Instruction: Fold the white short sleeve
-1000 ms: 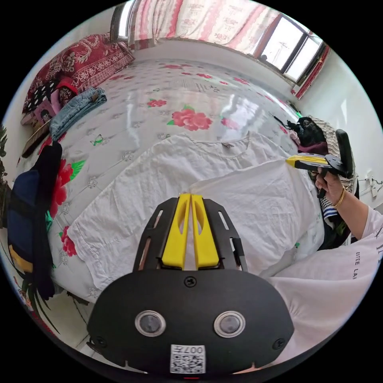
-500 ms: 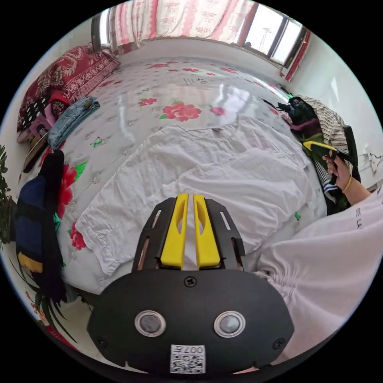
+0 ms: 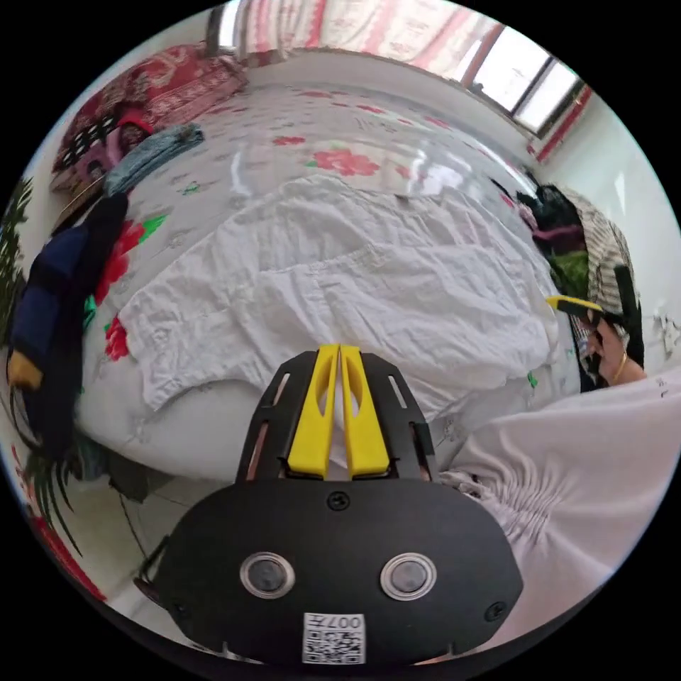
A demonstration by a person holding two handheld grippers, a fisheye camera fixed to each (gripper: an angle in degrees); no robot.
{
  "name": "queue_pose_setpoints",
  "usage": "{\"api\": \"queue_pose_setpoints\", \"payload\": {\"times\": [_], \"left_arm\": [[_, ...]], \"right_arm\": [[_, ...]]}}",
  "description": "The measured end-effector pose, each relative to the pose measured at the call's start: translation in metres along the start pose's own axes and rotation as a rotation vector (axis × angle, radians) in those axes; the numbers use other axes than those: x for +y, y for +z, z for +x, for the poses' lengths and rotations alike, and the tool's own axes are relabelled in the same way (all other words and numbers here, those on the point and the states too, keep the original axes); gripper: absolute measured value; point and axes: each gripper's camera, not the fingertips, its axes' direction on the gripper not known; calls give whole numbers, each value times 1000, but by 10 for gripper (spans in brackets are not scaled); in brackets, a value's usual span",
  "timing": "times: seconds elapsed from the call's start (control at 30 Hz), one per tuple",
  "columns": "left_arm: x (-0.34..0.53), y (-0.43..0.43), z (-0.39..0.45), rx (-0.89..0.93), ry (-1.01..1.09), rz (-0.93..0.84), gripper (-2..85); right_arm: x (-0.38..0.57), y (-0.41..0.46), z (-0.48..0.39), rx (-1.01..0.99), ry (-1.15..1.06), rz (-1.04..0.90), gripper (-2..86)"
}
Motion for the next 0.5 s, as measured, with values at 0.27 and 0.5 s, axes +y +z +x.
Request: {"api": "queue_pose_setpoints", "payload": {"times": [0.27, 0.5], "left_arm": [[49, -9, -155, 80, -707, 68, 100], [62, 7, -204, 188, -920, 118, 99]], "right_arm": [[25, -27, -42, -43, -65, 60, -3], [22, -33, -63, -102, -105, 47, -3]]}}
